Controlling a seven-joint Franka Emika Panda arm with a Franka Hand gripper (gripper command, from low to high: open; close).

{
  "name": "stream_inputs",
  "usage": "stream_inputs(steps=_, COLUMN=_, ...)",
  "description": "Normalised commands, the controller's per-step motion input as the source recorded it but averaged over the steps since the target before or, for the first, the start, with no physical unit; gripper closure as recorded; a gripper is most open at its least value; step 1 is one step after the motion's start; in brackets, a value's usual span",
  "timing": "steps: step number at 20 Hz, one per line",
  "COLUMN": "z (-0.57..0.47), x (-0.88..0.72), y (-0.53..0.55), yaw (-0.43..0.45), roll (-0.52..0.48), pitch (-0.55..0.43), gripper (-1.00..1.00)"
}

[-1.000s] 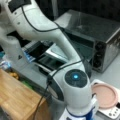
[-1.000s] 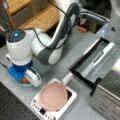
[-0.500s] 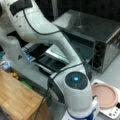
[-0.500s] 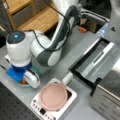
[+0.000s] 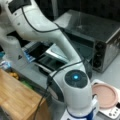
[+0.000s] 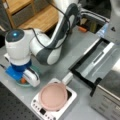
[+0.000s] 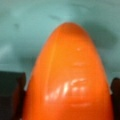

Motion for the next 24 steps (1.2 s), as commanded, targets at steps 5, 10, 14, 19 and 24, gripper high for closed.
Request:
stream_inputs(steps=5, z=0.37, x=0.1, y=-0.01, yaw=0.06, roll=0.043, pitch=0.208, gripper=1.0)
stream_inputs(steps=10, z=0.32, x=0.19, y=0.04, yaw=0.043, roll=0.02, pitch=0.186, gripper=1.0)
stream_inputs(steps=14, z=0.22, x=0.25, y=0.01, yaw=0.03, roll=0.009, pitch=0.177, gripper=1.0)
stream_inputs(steps=19, z=0.24, x=0.25, y=0.05, yaw=0.003, roll=0.004, pitch=0.191, gripper=1.0)
stream_inputs(steps=24, z=0.26, x=0.25, y=0.22, yaw=-0.058, roll=-0.005, pitch=0.184, gripper=1.0)
